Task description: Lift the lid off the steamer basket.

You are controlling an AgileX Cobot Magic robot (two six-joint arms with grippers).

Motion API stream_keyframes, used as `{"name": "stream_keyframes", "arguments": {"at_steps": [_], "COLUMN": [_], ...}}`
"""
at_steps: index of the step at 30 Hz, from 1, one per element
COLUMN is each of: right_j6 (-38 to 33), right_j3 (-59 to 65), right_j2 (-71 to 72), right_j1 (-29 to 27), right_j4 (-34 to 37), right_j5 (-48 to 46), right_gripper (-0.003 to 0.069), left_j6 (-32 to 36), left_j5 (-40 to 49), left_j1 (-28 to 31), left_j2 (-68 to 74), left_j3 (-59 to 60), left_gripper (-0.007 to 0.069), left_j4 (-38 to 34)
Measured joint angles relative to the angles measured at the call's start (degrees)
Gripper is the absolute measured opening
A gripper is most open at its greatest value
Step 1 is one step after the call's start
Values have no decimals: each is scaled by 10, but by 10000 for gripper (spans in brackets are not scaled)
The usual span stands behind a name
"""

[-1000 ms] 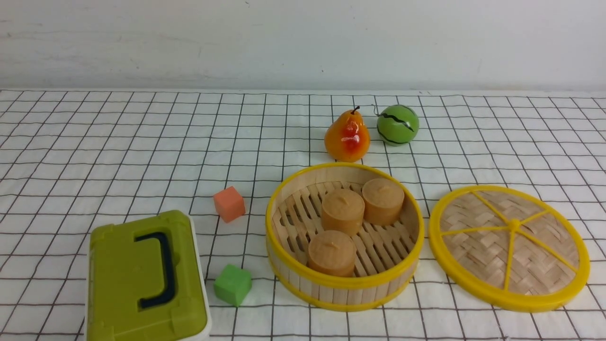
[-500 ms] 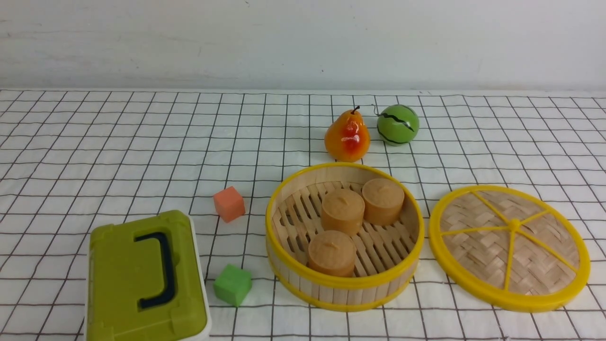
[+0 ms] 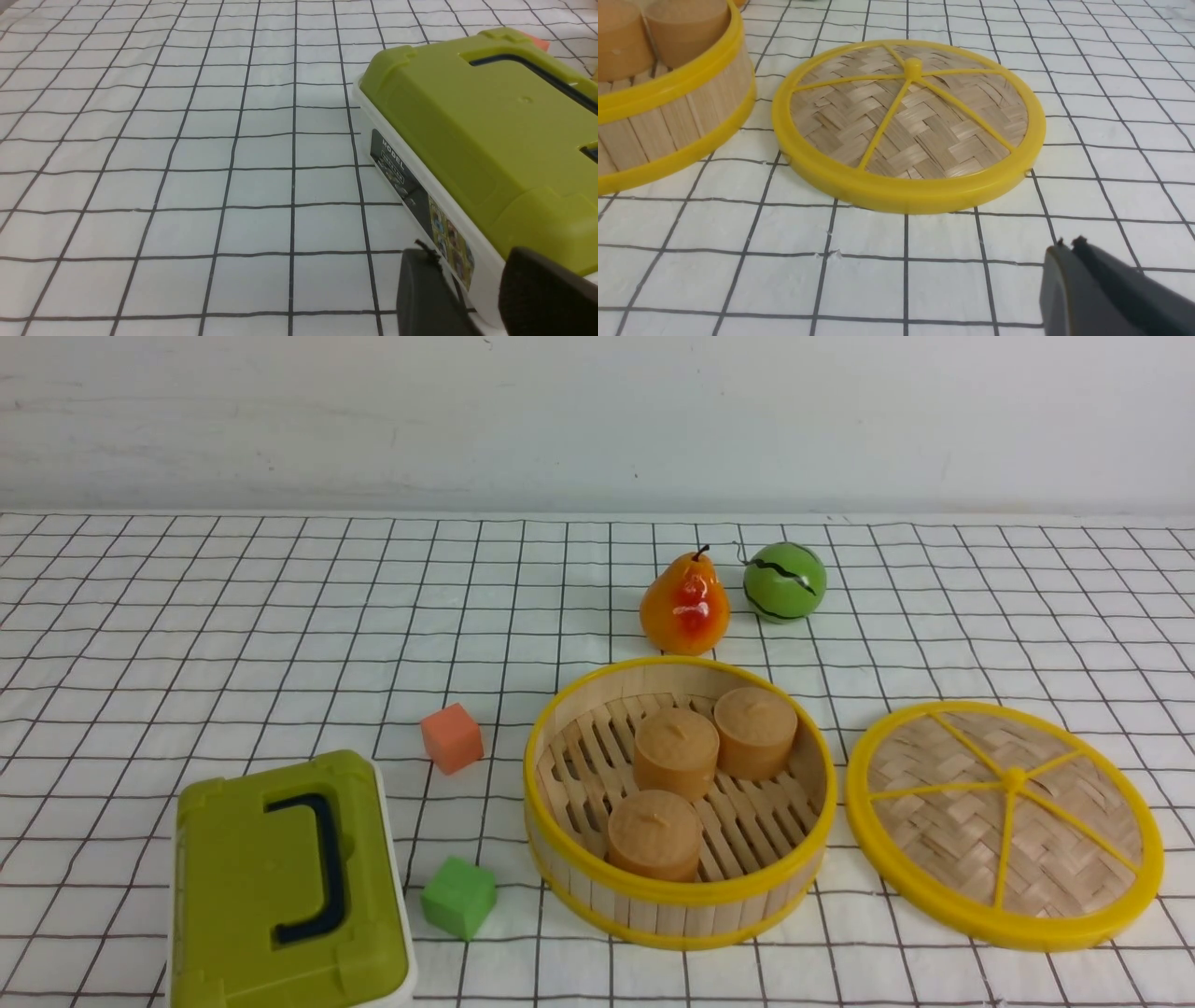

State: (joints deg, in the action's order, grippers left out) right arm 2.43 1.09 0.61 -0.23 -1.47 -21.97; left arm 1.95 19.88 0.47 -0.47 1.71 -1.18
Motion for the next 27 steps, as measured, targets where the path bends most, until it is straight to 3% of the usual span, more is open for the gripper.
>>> {"name": "stream_keyframes", "arguments": {"at_steps": [27], "right_j6": [-1], "right_j3": [0], "right_j2": [0], "right_j1": [0], "right_j4": [1], "right_j5": [0], "right_gripper": [50], "left_j6": [0], "left_j5": [0], "left_j1": [0], "left_j2": [0], "left_j3": [0], "left_gripper": [239], "left_j4": [0]}}
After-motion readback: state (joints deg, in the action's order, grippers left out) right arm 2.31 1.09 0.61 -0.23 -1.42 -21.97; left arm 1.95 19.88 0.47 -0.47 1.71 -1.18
